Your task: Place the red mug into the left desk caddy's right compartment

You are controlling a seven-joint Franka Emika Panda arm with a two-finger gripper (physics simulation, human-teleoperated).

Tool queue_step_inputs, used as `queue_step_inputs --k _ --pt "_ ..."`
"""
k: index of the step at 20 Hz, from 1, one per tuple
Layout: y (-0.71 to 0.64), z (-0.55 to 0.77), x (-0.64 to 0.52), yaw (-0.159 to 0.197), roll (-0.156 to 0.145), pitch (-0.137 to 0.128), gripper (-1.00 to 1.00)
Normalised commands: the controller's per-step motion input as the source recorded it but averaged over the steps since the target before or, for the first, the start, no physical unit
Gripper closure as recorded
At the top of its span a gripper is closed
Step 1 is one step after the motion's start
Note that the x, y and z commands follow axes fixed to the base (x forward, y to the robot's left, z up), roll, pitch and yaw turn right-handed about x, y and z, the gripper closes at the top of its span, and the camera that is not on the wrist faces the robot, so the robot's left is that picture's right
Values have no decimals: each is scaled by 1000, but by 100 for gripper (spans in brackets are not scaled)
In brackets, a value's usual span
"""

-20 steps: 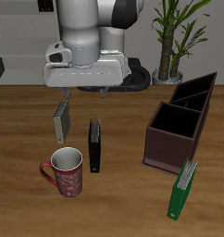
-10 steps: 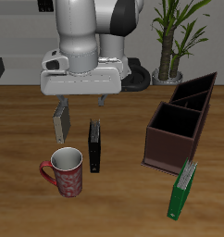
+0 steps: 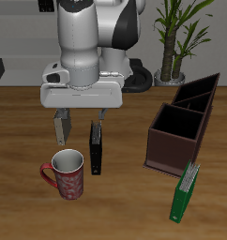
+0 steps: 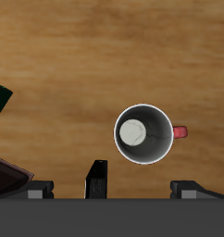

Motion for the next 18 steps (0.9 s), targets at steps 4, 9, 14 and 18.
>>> queue_step_inputs --k 4,9,14,18 --pt "-9 -209 127 -15 -7 14 -100" --pt "39 -234 126 3 -6 9 -100" --pt "37 -164 75 6 0 9 -100" --pt "9 -133 39 -3 -1 7 -100"
